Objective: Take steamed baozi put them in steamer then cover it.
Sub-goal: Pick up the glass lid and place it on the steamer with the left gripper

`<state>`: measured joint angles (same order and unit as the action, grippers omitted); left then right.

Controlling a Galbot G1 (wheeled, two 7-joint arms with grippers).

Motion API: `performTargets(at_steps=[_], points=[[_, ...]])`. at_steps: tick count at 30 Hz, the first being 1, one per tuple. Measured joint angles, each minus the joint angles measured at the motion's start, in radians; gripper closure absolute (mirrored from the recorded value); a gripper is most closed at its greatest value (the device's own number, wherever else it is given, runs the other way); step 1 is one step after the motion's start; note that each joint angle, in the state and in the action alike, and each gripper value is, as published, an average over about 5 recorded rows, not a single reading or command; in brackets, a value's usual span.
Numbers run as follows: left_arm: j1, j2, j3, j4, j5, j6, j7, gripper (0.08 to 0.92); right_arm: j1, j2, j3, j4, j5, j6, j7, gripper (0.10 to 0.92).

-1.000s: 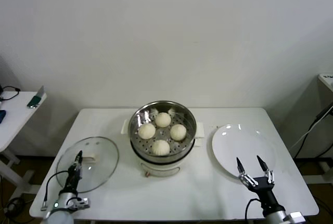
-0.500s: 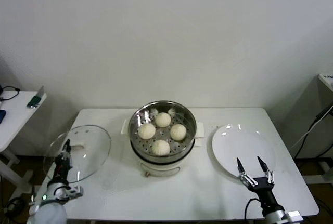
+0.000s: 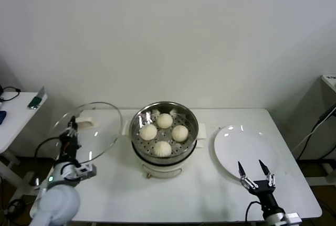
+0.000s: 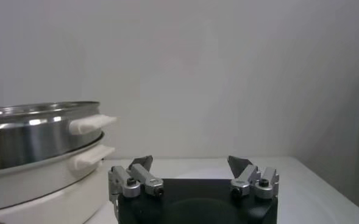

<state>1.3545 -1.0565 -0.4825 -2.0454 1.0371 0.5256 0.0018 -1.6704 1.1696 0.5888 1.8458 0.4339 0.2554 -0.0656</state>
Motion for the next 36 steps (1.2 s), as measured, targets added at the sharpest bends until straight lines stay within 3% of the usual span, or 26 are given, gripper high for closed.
performTargets(at_steps=[8,19,28,36], points=[[-0.151,-0.064,0.232,-0.051,0.149,0.133,0.137,0.858,0.005,0.002,-0.012,-0.016,-0.014,0.005,-0.009,0.203],[-0.305,-0.256,0.498,0.02,0.353,0.209,0.235,0.858,0.01,0.001,-0.021,-0.036,-0.017,0.015,-0.014,0.203],[-0.337,-0.377,0.588,0.113,0.457,0.211,0.246,0.858,0.002,-0.01,-0.015,-0.042,-0.004,0.034,-0.016,0.203],[-0.349,-0.408,0.606,0.177,0.513,0.211,0.255,0.858,0.006,-0.009,-0.007,-0.044,0.005,0.041,-0.014,0.203]])
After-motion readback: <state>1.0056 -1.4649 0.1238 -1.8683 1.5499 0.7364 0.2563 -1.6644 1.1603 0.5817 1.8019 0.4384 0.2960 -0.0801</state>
